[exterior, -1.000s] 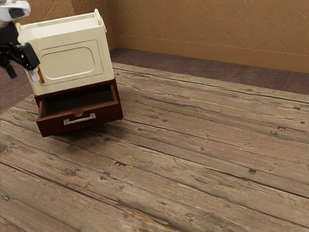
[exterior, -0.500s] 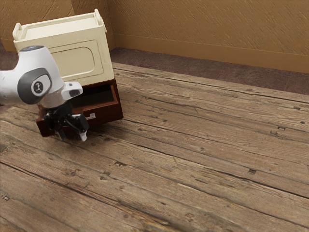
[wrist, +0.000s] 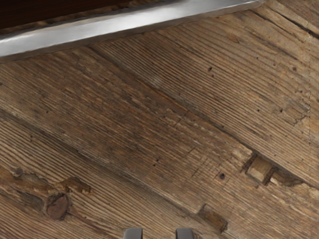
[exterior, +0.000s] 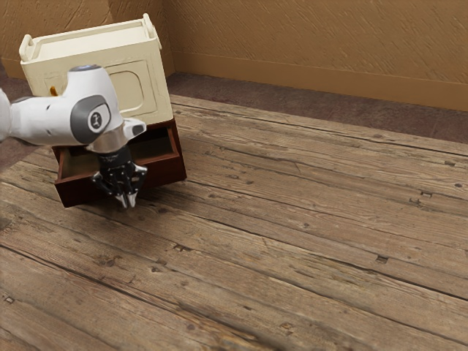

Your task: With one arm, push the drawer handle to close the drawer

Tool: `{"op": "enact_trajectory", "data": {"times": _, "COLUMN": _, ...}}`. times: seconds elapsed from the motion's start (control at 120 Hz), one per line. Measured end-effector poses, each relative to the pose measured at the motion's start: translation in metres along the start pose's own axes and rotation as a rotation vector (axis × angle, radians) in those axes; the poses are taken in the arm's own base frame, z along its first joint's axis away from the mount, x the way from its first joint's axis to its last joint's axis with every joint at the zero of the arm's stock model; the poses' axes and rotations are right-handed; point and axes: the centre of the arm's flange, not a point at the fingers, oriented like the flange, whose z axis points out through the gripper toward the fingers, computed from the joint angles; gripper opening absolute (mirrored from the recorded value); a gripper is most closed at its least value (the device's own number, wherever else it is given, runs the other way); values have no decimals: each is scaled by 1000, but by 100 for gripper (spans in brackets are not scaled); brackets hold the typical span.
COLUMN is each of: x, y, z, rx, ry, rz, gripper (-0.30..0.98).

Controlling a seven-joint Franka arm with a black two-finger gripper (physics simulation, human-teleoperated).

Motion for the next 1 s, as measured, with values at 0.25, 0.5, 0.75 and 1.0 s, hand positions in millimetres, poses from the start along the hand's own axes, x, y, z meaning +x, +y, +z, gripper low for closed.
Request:
{"op": "enact_trajectory", "data": {"times": 0.25, "x": 30, "y": -8, "z": 6, "rx": 47, "ry": 14, "rz": -98, "gripper": -8}}
{"op": "enact_trajectory", "data": {"times": 0.5, "x": 52, "y": -11, "z": 2, "rx": 72, "ry": 40, "rz": -160, "gripper": -9}}
{"op": "enact_trajectory", "data": {"times": 0.75, "x": 66, "y": -19, "z": 2, "rx": 85, "ry": 50, "rz": -208, "gripper": -10}}
{"op": "enact_trajectory", "data": {"times": 1.0, "x": 82, "y": -26, "z": -2, "rx": 88, "ry": 76, "rz": -246, "gripper": -10}}
